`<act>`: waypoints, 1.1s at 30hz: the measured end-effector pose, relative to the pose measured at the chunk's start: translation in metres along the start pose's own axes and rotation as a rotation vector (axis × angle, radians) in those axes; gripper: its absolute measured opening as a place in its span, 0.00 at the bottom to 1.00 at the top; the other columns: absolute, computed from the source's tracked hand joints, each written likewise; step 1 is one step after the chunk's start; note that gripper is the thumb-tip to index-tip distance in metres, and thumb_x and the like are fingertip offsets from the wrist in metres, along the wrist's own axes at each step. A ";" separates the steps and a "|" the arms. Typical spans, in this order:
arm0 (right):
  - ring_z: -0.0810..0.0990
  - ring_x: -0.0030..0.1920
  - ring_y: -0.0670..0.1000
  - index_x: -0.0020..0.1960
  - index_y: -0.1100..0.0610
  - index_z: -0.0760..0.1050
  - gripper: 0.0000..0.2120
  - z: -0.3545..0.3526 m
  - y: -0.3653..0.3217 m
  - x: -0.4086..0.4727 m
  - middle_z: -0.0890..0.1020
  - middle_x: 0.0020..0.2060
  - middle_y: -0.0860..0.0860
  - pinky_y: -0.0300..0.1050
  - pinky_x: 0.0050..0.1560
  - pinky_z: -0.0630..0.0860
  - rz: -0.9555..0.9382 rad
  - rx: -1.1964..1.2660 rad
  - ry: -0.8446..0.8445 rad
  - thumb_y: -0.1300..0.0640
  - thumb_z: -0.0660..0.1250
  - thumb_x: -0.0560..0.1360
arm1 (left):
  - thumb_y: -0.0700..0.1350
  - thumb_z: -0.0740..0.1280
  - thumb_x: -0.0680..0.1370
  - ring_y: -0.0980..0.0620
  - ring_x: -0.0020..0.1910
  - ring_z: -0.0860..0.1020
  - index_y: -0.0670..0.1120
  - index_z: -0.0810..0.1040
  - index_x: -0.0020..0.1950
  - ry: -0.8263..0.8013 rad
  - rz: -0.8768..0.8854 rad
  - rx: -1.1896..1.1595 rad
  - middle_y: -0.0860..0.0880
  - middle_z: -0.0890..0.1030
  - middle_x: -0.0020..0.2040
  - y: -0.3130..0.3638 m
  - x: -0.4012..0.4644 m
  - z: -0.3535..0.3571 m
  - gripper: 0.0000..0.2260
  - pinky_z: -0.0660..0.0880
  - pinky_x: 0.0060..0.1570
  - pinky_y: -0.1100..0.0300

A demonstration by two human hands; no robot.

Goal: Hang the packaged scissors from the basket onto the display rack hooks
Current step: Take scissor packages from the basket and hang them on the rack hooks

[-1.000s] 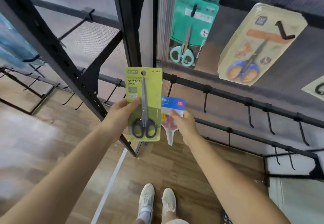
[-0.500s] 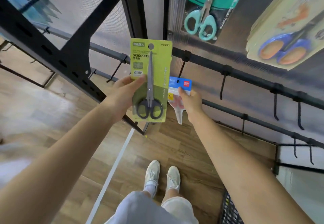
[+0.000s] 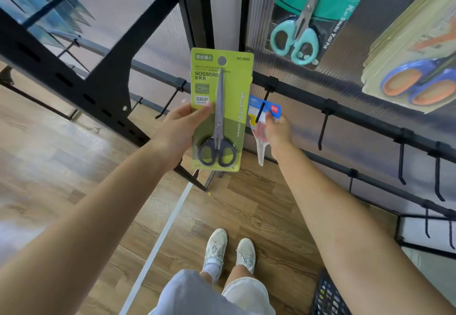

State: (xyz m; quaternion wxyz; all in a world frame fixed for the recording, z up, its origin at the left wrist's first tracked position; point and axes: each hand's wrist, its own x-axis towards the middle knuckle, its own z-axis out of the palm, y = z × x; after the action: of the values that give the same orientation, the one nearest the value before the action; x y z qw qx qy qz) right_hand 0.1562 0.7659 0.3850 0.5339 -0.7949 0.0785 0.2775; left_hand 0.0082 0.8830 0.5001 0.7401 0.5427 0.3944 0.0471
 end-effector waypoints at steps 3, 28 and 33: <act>0.74 0.43 0.49 0.61 0.61 0.73 0.14 -0.004 -0.009 0.013 0.75 0.47 0.53 0.35 0.31 0.64 -0.033 -0.105 -0.012 0.53 0.59 0.81 | 0.48 0.65 0.78 0.45 0.55 0.81 0.48 0.79 0.54 -0.006 0.013 0.015 0.46 0.83 0.54 0.002 -0.001 0.001 0.09 0.75 0.60 0.45; 0.77 0.37 0.47 0.39 0.58 0.76 0.08 -0.202 -0.194 -0.227 0.79 0.35 0.50 0.49 0.44 0.76 -0.826 -0.102 0.201 0.59 0.66 0.77 | 0.46 0.64 0.79 0.55 0.43 0.82 0.49 0.80 0.48 -0.478 0.357 0.074 0.54 0.85 0.42 0.102 -0.107 0.125 0.06 0.77 0.45 0.62; 0.77 0.32 0.39 0.46 0.58 0.77 0.03 -0.267 -0.206 -0.290 0.80 0.37 0.47 0.35 0.32 0.76 -0.913 -0.070 0.376 0.61 0.64 0.77 | 0.43 0.64 0.79 0.57 0.39 0.82 0.48 0.81 0.48 -0.725 0.485 0.127 0.55 0.85 0.40 0.128 -0.148 0.182 0.06 0.75 0.36 0.67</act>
State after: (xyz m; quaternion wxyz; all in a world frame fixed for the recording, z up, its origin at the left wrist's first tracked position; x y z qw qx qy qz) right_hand 0.0965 0.5634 0.7765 0.5505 -0.8019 -0.1919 -0.1305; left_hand 0.0682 0.7220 0.7052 0.7633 0.6455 -0.0274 0.0015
